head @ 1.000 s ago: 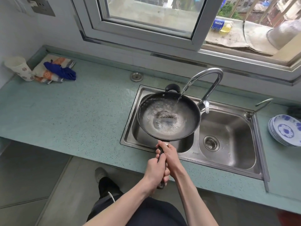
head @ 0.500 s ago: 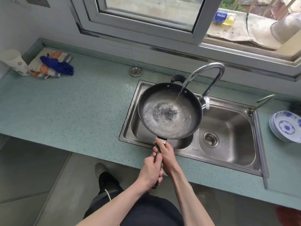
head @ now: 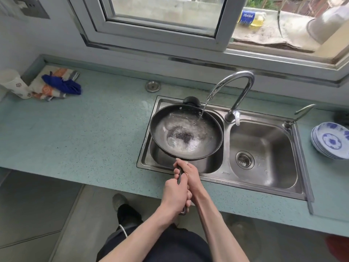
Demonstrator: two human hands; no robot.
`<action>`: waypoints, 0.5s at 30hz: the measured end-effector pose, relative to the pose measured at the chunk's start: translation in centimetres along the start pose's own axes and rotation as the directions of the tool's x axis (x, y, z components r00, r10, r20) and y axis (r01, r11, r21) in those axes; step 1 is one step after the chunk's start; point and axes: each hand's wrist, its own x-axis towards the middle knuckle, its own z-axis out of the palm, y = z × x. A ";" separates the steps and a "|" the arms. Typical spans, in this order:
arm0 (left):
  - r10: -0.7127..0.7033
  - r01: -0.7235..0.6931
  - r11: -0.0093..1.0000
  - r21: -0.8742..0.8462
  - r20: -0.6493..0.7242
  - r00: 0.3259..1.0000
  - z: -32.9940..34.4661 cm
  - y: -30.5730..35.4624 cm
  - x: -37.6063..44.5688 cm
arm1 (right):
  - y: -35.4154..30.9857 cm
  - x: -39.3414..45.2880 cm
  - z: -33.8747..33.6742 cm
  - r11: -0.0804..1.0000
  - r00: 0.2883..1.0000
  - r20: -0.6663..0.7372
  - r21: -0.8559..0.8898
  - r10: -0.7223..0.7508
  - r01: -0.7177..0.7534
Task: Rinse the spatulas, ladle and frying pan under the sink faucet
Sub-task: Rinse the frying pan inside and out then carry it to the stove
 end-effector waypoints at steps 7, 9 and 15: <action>-0.059 0.071 0.993 -0.093 0.129 0.990 -0.8 -1.6 0.6 | 0.7 -0.4 -1.3 0.983 0.995 -0.050 -0.168 -0.085 0.075; -0.079 0.095 0.989 -0.115 0.138 0.987 -0.8 -2.0 0.9 | 1.0 -0.3 -1.6 0.974 0.991 -0.058 -0.204 -0.117 0.103; -0.095 0.112 0.987 -0.116 0.147 0.985 -0.7 -2.5 1.4 | 1.4 -0.1 -2.1 0.970 0.988 -0.029 -0.201 -0.149 0.140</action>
